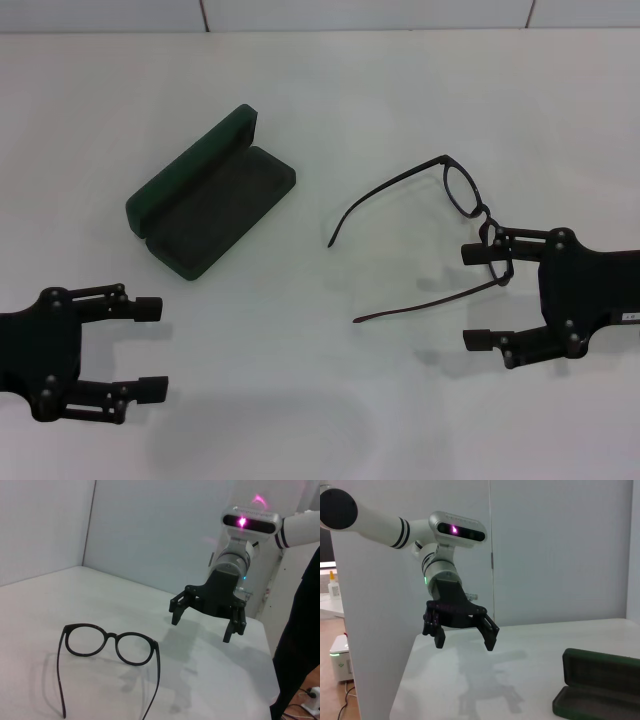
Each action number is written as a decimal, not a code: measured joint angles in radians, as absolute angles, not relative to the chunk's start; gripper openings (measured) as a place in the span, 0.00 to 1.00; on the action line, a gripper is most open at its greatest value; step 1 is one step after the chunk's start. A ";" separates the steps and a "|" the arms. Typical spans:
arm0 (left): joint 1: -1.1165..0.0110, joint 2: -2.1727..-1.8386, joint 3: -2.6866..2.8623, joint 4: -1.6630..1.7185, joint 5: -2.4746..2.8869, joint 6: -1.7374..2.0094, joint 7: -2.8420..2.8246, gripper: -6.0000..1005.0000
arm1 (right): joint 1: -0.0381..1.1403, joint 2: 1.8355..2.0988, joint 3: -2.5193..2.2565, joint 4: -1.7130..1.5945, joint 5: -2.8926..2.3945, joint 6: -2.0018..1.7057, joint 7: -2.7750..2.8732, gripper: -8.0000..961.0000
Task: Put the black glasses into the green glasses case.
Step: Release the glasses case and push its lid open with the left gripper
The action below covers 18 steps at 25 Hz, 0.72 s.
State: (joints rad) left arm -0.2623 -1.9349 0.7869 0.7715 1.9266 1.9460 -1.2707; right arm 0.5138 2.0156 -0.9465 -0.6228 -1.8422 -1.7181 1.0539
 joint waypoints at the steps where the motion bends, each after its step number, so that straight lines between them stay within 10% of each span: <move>1: -0.262 -1.935 0.787 0.772 1.927 1.946 -1.271 0.86 | 0.514 2.016 -0.946 -0.623 -1.842 -1.718 1.054 0.91; 18: -0.325 -1.943 0.714 0.772 1.924 1.914 -1.542 0.86 | 0.513 2.017 -0.946 -0.623 -1.842 -1.720 1.054 0.91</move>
State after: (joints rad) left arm -0.3245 -1.9430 0.7136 0.7717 1.9243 1.9140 -1.5422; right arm 0.5131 2.0166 -0.9464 -0.6228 -1.8422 -1.7202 1.0539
